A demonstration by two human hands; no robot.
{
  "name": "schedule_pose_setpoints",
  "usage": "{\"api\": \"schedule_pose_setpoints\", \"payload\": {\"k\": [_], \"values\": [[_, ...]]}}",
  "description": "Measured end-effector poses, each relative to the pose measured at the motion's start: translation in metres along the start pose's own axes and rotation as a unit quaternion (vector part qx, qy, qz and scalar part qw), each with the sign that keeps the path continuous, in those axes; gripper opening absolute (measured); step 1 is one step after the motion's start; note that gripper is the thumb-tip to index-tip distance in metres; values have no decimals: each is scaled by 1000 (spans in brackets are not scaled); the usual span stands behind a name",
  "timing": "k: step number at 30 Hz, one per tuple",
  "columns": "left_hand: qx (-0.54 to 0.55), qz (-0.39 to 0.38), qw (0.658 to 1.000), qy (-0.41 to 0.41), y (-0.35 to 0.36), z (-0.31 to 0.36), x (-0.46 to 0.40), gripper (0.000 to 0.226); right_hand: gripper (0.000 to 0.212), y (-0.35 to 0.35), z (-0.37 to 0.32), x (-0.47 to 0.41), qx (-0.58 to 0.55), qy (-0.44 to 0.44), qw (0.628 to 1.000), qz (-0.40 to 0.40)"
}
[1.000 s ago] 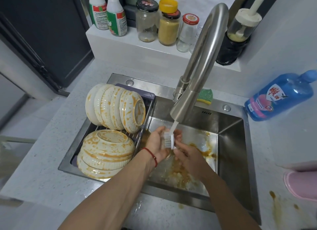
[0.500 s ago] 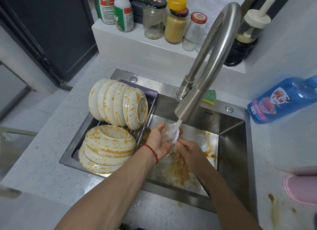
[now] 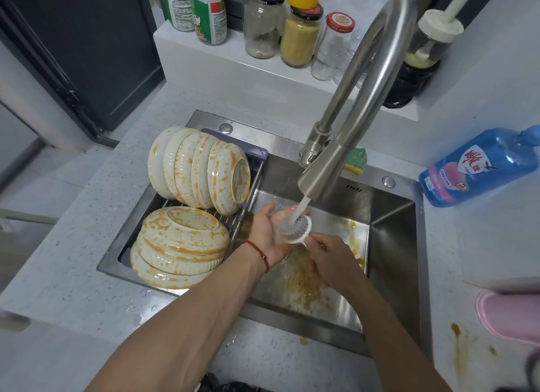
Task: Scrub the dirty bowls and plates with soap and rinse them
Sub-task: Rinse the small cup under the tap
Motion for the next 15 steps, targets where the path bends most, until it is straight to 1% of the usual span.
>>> {"api": "schedule_pose_setpoints", "payload": {"k": [3,7,12,14,15], "values": [[15,-7,1000,4,14,3,0,77,38,-3,-7,0,46,-10,997,53],[71,-9,997,8,37,14,-8,68,34,-16,-10,6,62,15,991,115],[121,-29,992,12,53,19,-17,62,36,-18,-7,8,53,9,994,97],[108,-15,994,34,45,21,-15,58,32,-11,-6,5,42,-4,995,94],[87,7,995,47,41,21,-12,55,30,-6,-5,2,31,-12,996,88]]}}
Point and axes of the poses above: each hand's wrist, its own x-axis away from the middle knuckle, its own y-axis out of the palm, z = x × y, the point moved 2 cm from there along -x, towards the middle knuckle, and after that the axes turned 12 degrees about -y, right-handed, at the moved point
